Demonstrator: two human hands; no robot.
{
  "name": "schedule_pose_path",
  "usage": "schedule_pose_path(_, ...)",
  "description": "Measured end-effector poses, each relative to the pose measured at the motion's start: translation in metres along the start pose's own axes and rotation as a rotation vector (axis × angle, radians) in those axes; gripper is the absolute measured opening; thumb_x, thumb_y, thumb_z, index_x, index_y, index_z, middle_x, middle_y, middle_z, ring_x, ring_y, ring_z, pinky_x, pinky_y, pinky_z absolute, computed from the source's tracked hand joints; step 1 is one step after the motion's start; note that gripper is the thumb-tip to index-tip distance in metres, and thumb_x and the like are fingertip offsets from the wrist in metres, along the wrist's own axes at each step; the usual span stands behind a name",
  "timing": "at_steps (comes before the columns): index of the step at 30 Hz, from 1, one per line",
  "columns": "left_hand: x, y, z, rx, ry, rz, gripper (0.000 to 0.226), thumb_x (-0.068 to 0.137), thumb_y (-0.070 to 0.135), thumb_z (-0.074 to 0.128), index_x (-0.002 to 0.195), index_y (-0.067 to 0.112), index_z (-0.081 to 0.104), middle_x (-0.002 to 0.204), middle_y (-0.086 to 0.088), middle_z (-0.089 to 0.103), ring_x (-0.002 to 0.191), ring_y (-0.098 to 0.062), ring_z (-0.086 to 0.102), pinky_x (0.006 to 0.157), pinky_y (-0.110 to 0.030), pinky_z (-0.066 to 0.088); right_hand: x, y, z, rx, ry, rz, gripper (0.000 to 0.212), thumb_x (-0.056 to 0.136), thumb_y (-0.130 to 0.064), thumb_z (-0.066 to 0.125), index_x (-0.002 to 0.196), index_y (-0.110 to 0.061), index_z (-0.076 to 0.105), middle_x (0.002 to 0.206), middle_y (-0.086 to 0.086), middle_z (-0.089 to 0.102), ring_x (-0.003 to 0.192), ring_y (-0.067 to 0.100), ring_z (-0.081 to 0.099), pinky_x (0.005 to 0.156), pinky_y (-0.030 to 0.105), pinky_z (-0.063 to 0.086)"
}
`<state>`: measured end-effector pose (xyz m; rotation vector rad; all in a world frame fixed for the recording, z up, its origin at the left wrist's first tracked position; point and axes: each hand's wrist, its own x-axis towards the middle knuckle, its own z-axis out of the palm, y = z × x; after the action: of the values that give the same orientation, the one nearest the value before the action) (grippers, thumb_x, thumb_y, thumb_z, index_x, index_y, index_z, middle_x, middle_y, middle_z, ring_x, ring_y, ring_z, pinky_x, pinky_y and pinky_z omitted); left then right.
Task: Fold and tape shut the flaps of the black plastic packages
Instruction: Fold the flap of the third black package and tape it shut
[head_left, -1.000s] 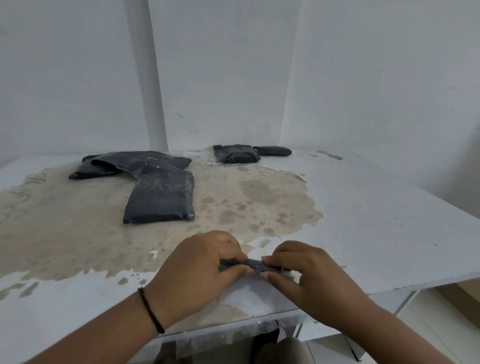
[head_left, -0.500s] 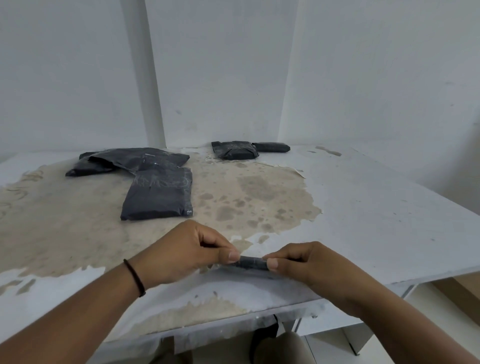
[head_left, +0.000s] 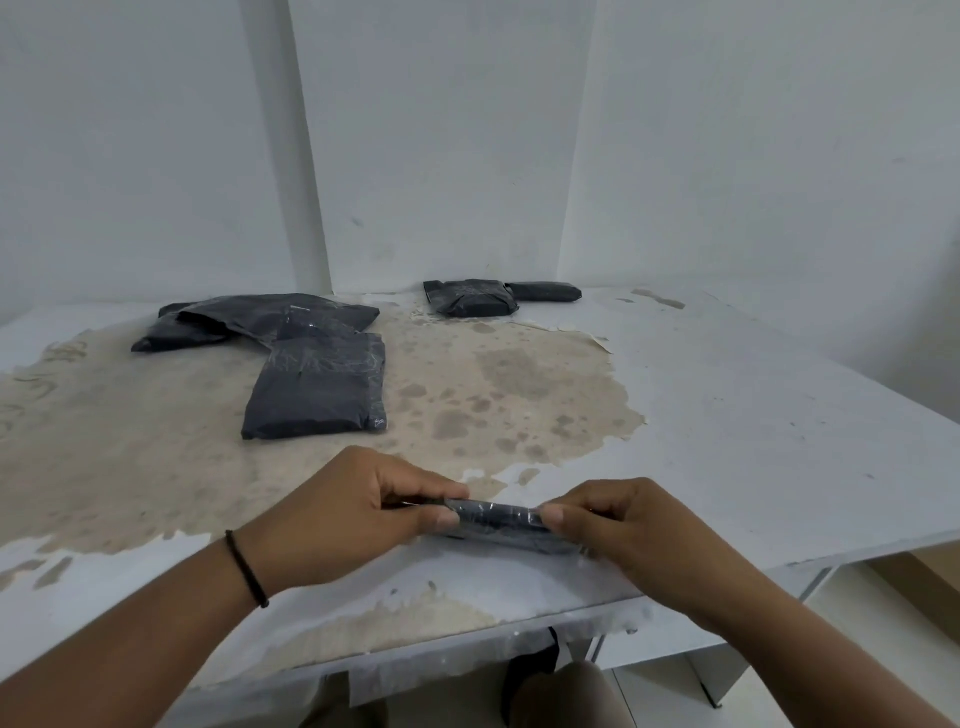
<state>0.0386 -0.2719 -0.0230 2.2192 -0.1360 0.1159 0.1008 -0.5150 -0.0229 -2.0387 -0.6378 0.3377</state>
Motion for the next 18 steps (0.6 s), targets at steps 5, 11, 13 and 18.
schedule_pose_path(5, 0.000, -0.004, 0.000, -0.042, -0.015, -0.015, 0.021, 0.086, 0.020, 0.066, 0.100, 0.035, 0.073, 0.099, 0.023, 0.072, 0.094, -0.001, 0.068, 0.085, -0.013, 0.050, -0.007, 0.011, 0.000, -0.108, 0.120, -0.206, 0.007, 0.064, -0.049, 0.072, 0.066, -0.042, 0.069, 0.073, -0.012, 0.070, 0.067, 0.007, 0.063, 0.059, 0.014, 0.046)
schedule_pose_path(11, 0.005, -0.003, -0.001, -0.082, -0.033, -0.054, 0.020, 0.089, 0.019, 0.061, 0.099, 0.029, 0.075, 0.100, 0.023, 0.072, 0.099, 0.008, 0.064, 0.084, -0.006, 0.045, -0.008, 0.018, -0.003, -0.196, 0.118, -0.261, 0.034, 0.080, -0.014, 0.074, 0.068, -0.044, 0.065, 0.071, -0.018, 0.068, 0.067, 0.003, 0.064, 0.062, 0.013, 0.047)
schedule_pose_path(13, 0.005, -0.003, 0.000, -0.106, -0.010, -0.068, 0.018, 0.088, 0.020, 0.063, 0.095, 0.029, 0.076, 0.096, 0.014, 0.075, 0.093, 0.003, 0.067, 0.081, -0.010, 0.047, -0.009, 0.017, -0.006, -0.116, 0.075, -0.170, 0.025, 0.082, -0.015, 0.071, 0.069, -0.036, 0.070, 0.069, -0.014, 0.068, 0.062, -0.001, 0.057, 0.060, 0.009, 0.041)
schedule_pose_path(18, 0.006, -0.006, 0.004, -0.174, 0.063, -0.063, 0.010, 0.085, 0.024, 0.068, 0.087, 0.030, 0.075, 0.085, -0.014, 0.074, 0.084, -0.037, 0.064, 0.076, -0.032, 0.052, -0.009, 0.015, -0.015, -0.032, -0.048, -0.059, 0.012, 0.087, -0.024, 0.066, 0.088, -0.033, 0.073, 0.085, -0.012, 0.073, 0.080, 0.006, 0.066, 0.077, 0.023, 0.048)
